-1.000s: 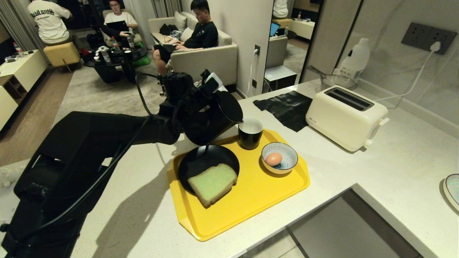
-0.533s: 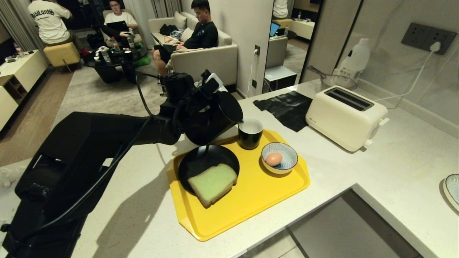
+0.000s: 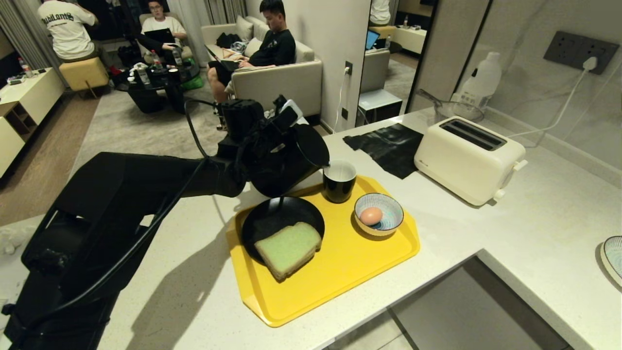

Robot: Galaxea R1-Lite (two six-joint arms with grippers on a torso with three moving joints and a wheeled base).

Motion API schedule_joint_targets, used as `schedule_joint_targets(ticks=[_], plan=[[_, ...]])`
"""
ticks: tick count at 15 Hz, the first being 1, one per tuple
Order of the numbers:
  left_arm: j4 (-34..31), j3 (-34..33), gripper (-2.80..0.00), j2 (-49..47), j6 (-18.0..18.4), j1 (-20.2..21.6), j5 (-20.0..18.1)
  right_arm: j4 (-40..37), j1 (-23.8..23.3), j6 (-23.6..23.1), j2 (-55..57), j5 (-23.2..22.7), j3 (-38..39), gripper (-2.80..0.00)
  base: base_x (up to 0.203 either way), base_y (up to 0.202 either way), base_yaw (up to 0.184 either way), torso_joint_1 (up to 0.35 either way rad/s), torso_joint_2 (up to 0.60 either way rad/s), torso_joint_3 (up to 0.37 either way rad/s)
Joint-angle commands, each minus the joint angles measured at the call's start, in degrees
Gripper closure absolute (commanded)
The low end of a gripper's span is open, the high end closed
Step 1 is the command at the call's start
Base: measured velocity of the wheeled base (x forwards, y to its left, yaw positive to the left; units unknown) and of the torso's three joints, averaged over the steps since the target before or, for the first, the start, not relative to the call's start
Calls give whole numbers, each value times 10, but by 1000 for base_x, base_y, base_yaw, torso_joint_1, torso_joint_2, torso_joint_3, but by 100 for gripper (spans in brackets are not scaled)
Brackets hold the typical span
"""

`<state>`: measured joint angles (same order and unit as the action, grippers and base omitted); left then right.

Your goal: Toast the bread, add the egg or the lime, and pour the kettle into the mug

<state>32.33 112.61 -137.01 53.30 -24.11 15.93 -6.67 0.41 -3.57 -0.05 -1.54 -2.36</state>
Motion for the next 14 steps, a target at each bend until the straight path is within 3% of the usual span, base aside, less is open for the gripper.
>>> schedule_joint_targets(ticks=[1, 14], plan=[[7, 0, 0, 2, 0, 0, 1, -1, 0, 0, 0, 0, 0, 0, 0, 0, 0, 0, 0, 0], [27, 0, 0, 40, -40, 7, 0, 0, 0, 0, 0, 0, 0, 0, 0, 0, 0, 0, 0, 0]])
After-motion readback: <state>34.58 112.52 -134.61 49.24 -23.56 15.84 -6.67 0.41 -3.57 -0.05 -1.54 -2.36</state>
